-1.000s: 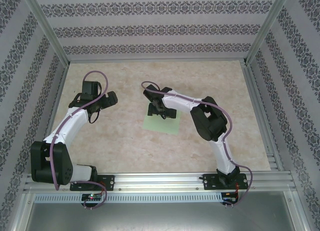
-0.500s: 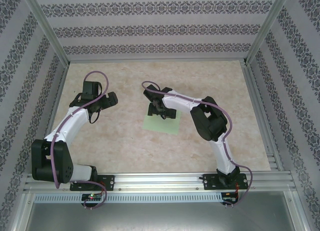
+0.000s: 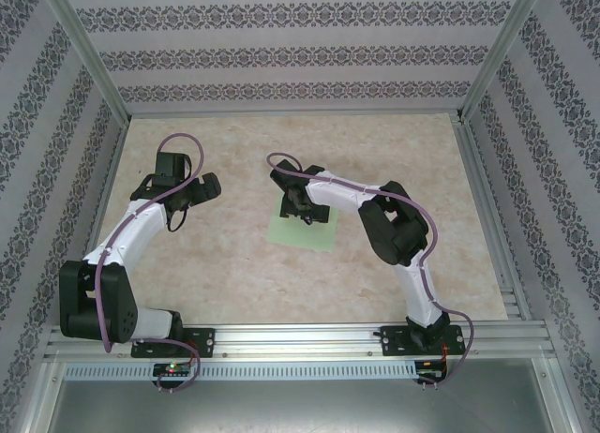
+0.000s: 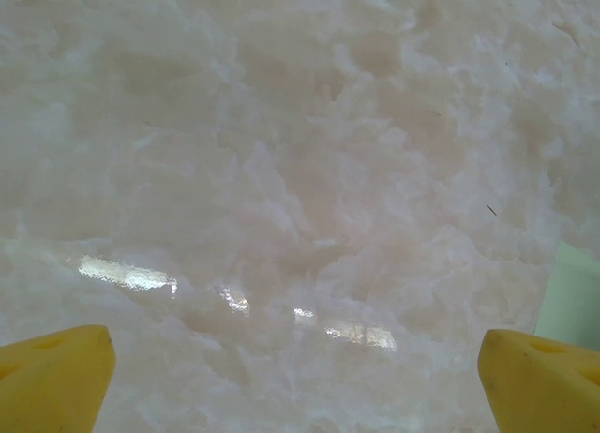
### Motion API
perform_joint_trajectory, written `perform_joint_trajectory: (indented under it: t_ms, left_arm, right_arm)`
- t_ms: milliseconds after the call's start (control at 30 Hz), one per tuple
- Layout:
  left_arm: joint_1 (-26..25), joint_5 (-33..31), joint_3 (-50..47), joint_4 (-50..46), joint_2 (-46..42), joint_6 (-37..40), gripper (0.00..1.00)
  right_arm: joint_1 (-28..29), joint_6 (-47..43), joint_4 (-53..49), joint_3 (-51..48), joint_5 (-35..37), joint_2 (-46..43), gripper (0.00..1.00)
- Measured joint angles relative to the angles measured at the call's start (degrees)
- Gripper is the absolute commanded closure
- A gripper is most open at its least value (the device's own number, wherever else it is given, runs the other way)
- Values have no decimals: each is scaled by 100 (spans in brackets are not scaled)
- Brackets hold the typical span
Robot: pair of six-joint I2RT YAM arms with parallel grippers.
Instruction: Fold a paper plane with a square sheet of paper (pick it up from the middle)
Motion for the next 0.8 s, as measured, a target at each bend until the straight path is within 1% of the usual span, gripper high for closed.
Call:
perform_joint_trajectory:
  t_ms: [300, 500, 600, 800]
  left_arm:
    - [0, 0, 0, -22, 4, 0, 0]
    - [0, 2, 2, -24, 7, 0, 0]
    - [0, 4, 7, -28, 11, 0, 0]
    - [0, 48, 7, -44, 11, 0, 0]
  right_arm:
    - [-13, -9, 92, -122, 4, -70, 28]
    - [-13, -205, 153, -208, 7, -129, 29]
    - [-7, -654, 308, -459, -57, -280, 27]
    - [122, -1928, 555, -1449, -190, -918, 25]
